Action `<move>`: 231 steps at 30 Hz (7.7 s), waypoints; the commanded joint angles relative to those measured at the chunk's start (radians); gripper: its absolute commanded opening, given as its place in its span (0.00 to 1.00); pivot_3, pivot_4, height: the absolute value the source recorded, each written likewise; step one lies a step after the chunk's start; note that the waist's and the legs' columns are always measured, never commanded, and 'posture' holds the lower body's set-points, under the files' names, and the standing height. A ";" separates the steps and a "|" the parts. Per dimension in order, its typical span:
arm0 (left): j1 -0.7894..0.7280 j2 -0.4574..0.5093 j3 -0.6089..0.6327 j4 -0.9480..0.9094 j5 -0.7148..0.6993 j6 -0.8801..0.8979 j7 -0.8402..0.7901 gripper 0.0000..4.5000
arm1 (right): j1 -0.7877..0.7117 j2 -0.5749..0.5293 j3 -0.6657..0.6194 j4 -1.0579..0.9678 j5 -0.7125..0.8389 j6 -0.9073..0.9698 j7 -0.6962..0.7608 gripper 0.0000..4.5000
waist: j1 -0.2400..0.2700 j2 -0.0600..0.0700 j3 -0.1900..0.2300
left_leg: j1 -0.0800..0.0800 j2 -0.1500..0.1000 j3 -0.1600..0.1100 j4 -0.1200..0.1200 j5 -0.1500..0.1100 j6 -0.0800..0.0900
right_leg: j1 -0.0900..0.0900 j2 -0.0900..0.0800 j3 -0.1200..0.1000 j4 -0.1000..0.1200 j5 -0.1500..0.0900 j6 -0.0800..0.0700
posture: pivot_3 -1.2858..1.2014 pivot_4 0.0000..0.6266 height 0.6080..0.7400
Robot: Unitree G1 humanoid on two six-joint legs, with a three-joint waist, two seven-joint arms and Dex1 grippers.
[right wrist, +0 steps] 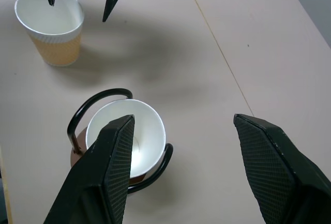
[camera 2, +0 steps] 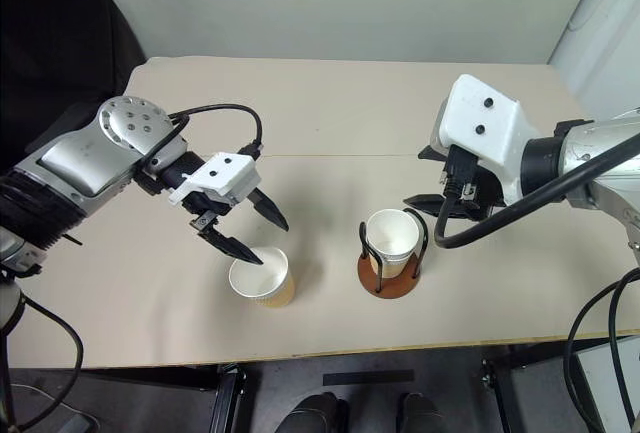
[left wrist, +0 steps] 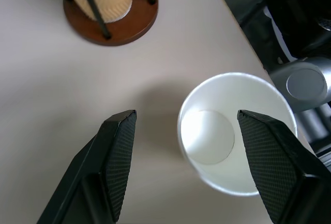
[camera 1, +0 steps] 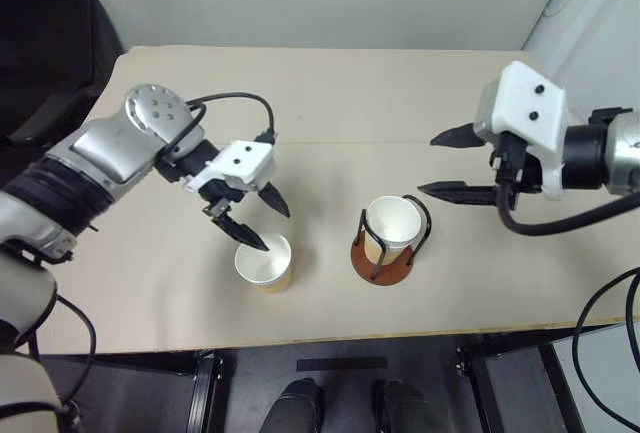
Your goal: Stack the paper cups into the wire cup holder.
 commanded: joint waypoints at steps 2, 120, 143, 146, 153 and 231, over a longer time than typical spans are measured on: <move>0.000 -0.003 0.016 -0.045 0.002 0.013 -0.028 0.75 | -0.008 -0.021 -0.024 -0.012 0.016 -0.012 -0.020 0.68 | 0.000 0.000 0.000 | 0.000 0.000 0.000 0.000 0.000 0.000 | 0.000 0.000 0.000 0.000 0.000 0.000 | 0.52 0.24 1.00; -0.113 -0.081 -0.067 0.163 -0.039 0.017 -0.028 0.01 | 0.238 -0.152 -0.181 -0.025 0.268 -0.207 -0.023 0.68 | 0.003 0.000 0.000 | 0.000 0.000 0.000 0.001 0.000 0.000 | 0.001 0.000 -0.001 0.000 0.000 0.000 | 0.52 0.24 1.00; -0.359 -0.326 0.151 0.447 -0.107 0.139 -0.028 0.01 | 0.268 -0.155 -0.164 -0.026 0.268 -0.218 -0.021 0.68 | 0.007 0.000 0.001 | -0.005 -0.001 0.000 0.002 0.000 0.000 | -0.002 -0.001 0.000 0.000 0.000 0.002 | 0.52 0.24 1.00; -0.382 -0.362 0.166 0.461 -0.104 0.144 -0.028 0.01 | 0.294 -0.171 -0.169 -0.033 0.258 -0.222 -0.012 0.68 | 0.008 -0.001 0.001 | -0.005 -0.001 0.001 0.002 0.000 0.000 | -0.003 -0.001 0.000 0.000 0.000 0.002 | 0.52 0.24 1.00; -0.410 -0.425 0.163 0.494 -0.110 0.136 -0.028 0.01 | 0.369 -0.218 -0.205 -0.037 0.234 -0.241 -0.004 0.68 | 0.012 0.000 0.001 | -0.005 -0.001 0.002 0.002 0.000 0.000 | -0.003 0.000 0.000 0.000 0.000 0.003 | 0.52 0.24 1.00; -0.068 -0.453 0.863 0.732 0.258 0.188 0.251 0.87 | 0.342 -0.053 -0.148 0.360 0.067 -0.380 -0.200 0.68 | 0.024 -0.003 0.000 | -0.005 -0.002 0.005 0.014 0.001 0.006 | -0.002 -0.001 0.002 0.005 0.003 0.009 | 0.52 0.24 1.00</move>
